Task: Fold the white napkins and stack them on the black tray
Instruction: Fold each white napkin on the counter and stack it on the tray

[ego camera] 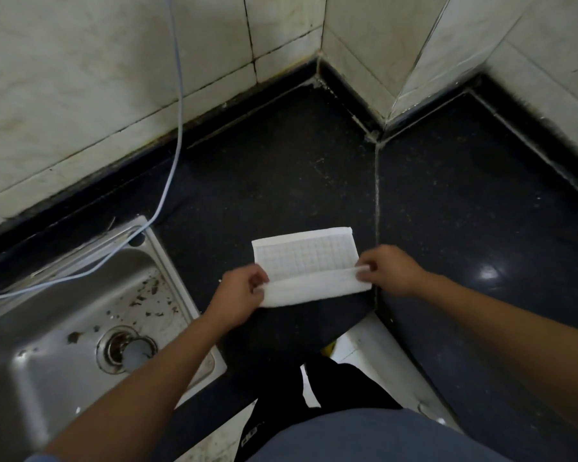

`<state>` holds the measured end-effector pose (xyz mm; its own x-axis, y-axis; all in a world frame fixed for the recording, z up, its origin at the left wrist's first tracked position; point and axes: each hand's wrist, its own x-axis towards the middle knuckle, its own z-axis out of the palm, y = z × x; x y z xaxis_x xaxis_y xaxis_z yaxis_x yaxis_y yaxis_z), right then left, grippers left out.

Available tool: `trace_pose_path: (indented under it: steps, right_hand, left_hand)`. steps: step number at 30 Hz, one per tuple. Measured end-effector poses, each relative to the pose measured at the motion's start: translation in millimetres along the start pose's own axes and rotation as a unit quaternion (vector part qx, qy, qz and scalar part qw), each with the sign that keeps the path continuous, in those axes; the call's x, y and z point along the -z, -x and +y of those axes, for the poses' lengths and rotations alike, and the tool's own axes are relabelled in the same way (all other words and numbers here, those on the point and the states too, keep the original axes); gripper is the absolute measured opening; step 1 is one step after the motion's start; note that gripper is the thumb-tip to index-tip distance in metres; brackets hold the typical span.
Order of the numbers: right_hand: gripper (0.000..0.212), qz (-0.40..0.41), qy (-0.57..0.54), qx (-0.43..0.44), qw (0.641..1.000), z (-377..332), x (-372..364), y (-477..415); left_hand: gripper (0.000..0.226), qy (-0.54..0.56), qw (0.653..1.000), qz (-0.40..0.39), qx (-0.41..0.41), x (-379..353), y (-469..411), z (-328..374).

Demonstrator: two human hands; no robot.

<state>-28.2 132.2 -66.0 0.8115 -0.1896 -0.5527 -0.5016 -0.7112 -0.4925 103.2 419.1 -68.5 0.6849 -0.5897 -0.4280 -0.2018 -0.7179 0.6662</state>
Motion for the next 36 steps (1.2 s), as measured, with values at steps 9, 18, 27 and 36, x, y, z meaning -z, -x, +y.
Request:
trace_pose_path:
  steps: [9,18,27,36]
  right_hand:
    - [0.013,0.148,-0.110,-0.145,0.972,-4,6,-59]
    - [0.023,0.157,0.017,-0.165,0.974,-3,0,-71]
    - [0.021,0.103,0.139,0.107,0.979,-20,-39,-30]
    - [0.008,0.141,0.117,0.072,0.980,31,-39,0]
  left_hand:
    - [0.013,-0.033,0.991,0.113,0.064,11,-80,15]
    - [0.007,-0.119,0.983,0.114,0.074,-3,-100,3]
    - [0.009,-0.243,0.960,0.057,-0.130,-38,-33,-4]
    - [0.018,-0.243,0.959,0.062,-0.130,-42,0,-35]
